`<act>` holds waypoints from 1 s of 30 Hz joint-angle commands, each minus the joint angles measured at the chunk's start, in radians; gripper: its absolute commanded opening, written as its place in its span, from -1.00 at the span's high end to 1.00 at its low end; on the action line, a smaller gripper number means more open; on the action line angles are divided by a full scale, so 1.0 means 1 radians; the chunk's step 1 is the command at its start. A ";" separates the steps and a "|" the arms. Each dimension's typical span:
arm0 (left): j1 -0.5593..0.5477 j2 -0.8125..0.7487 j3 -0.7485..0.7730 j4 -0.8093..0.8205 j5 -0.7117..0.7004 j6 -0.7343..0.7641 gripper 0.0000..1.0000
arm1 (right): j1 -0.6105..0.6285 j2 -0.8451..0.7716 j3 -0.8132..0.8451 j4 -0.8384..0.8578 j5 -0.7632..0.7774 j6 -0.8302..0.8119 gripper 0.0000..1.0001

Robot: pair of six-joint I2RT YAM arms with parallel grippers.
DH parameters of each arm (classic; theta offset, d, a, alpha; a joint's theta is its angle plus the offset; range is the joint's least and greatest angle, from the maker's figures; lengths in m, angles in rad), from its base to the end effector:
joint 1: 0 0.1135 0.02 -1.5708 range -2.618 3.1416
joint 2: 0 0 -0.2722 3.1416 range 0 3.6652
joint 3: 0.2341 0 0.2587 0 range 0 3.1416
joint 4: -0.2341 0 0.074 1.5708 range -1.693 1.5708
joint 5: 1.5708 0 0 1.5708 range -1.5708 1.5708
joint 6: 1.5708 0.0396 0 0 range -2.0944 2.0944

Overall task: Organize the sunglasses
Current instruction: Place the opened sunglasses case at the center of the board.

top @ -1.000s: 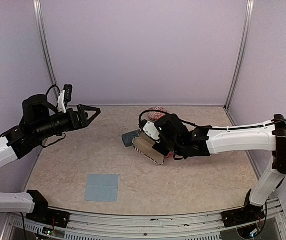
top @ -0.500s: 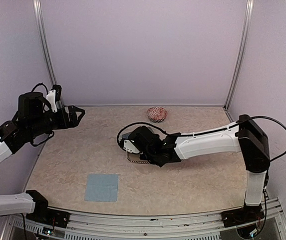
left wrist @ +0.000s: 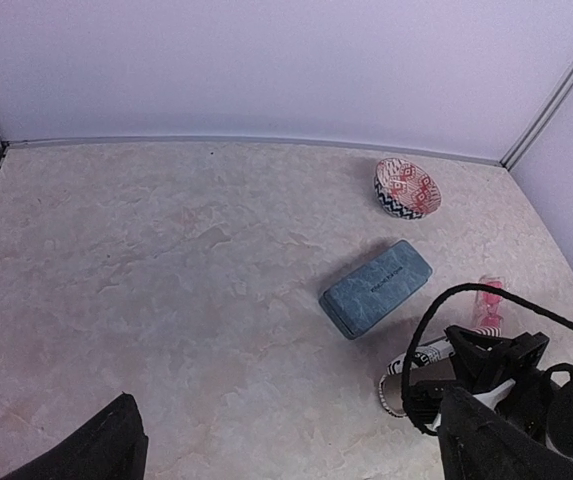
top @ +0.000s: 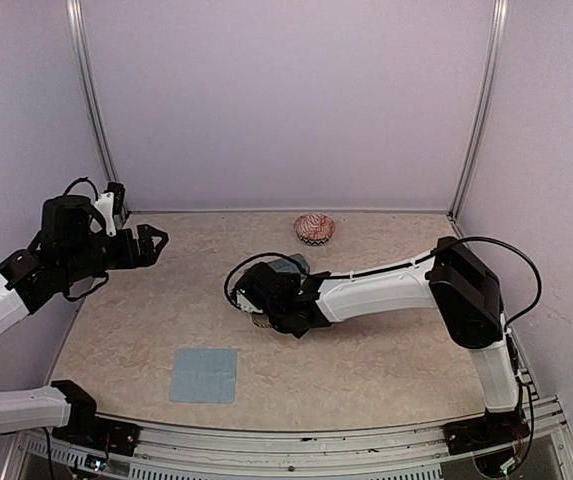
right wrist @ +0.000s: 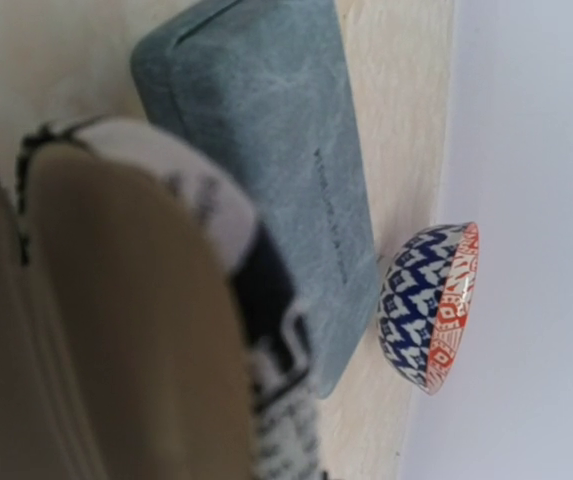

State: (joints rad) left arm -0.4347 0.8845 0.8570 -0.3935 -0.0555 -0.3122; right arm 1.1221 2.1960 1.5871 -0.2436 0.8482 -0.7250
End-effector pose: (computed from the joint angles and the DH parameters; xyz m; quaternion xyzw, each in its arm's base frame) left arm 0.1863 -0.0841 0.3307 0.0363 0.8383 -0.1766 0.5146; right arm 0.2376 0.4250 0.1641 -0.5935 0.6299 -0.3145 0.3900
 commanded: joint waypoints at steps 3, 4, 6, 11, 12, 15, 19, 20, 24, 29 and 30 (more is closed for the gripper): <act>0.037 -0.012 -0.015 0.014 0.041 0.008 -0.98 | 0.008 0.043 0.059 -0.019 0.037 0.000 0.69; 0.042 -0.011 -0.015 0.014 0.045 0.006 -0.98 | 0.008 0.046 0.065 -0.019 0.033 0.003 0.62; 0.050 -0.010 -0.018 0.016 0.055 0.005 -0.98 | 0.008 0.050 0.068 -0.016 0.030 0.007 0.53; 0.059 -0.007 -0.019 0.018 0.060 0.003 -0.98 | 0.008 0.049 0.073 -0.011 0.028 0.013 0.35; 0.060 -0.007 -0.021 0.017 0.060 0.002 -0.98 | 0.008 0.047 0.073 -0.009 0.026 0.016 0.33; 0.066 -0.004 -0.022 0.019 0.065 0.002 -0.98 | 0.008 0.039 0.068 0.000 0.022 0.018 0.22; 0.071 -0.002 -0.021 0.018 0.069 0.001 -0.98 | 0.008 0.024 0.067 0.003 0.015 0.031 0.17; 0.071 -0.001 -0.021 0.020 0.069 0.002 -0.98 | 0.008 0.019 0.068 0.004 0.011 0.037 0.16; 0.073 -0.001 -0.022 0.021 0.072 0.001 -0.98 | 0.006 -0.019 0.064 -0.001 -0.025 0.086 0.10; 0.073 -0.005 -0.024 0.018 0.068 0.000 -0.98 | -0.018 -0.119 0.039 -0.066 -0.142 0.210 0.04; 0.073 -0.006 -0.026 0.019 0.068 0.001 -0.98 | -0.026 -0.144 0.030 -0.082 -0.181 0.243 0.04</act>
State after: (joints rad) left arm -0.3706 0.8818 0.8410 -0.3923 0.0044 -0.3130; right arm 1.1175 2.1914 1.6348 -0.2783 0.7864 -0.6170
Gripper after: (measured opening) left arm 0.988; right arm 0.473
